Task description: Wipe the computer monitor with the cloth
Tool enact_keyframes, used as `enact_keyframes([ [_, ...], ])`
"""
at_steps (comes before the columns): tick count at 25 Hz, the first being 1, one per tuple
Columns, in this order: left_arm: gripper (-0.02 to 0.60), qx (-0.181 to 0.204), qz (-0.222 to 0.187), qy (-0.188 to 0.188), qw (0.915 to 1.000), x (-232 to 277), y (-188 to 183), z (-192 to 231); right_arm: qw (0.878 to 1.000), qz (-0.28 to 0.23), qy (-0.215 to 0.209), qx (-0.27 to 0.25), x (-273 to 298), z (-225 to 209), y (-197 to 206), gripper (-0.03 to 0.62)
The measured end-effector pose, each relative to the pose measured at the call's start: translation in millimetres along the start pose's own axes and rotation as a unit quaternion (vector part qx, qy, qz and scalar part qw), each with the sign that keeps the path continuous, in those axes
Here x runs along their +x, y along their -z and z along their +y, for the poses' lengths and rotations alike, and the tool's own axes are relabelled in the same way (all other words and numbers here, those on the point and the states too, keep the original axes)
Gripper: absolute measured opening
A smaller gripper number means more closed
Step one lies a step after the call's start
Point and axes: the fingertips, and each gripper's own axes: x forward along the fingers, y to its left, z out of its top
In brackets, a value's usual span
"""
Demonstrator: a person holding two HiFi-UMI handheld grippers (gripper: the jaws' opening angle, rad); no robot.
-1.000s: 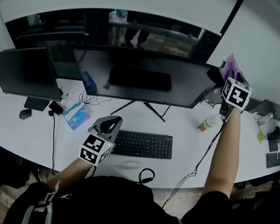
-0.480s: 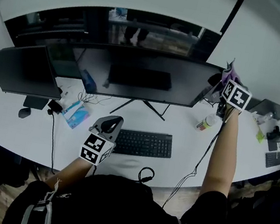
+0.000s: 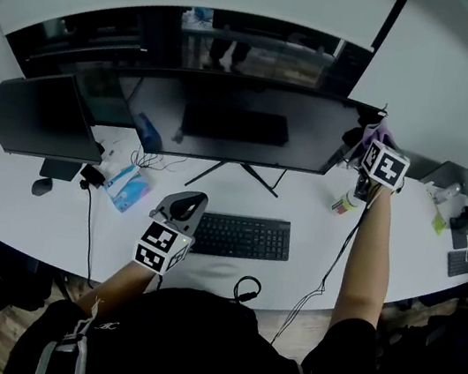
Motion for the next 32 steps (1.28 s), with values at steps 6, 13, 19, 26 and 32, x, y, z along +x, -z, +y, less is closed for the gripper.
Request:
enact_keyframes([
  [6,0.012,0.0,0.005,0.003,1.0,6.1,3.0,-0.5,1.0,-0.005,0.005,0.004,8.1,3.7,21.5,0.071],
  [13,0.012,0.001,0.01,0.006,0.9999,12.6,4.7,-2.6,1.0,0.01,0.016,0.007,16.8,6.1,48.0,0.069],
  [19,0.012,-0.001,0.015,0.007,0.9999,16.0,8.1,-2.8,0.999,0.026,0.03,0.014,21.9,8.8,67.1,0.069],
  [26,0.012,-0.001,0.023,0.006,0.9997,21.1,10.4,2.5,0.998,0.041,0.034,0.027,30.7,12.4,91.9,0.069],
  [32,0.012,-0.003,0.033,0.004,0.9994,28.4,14.9,8.6,0.998,0.049,0.039,0.007,39.8,14.9,114.7,0.069],
])
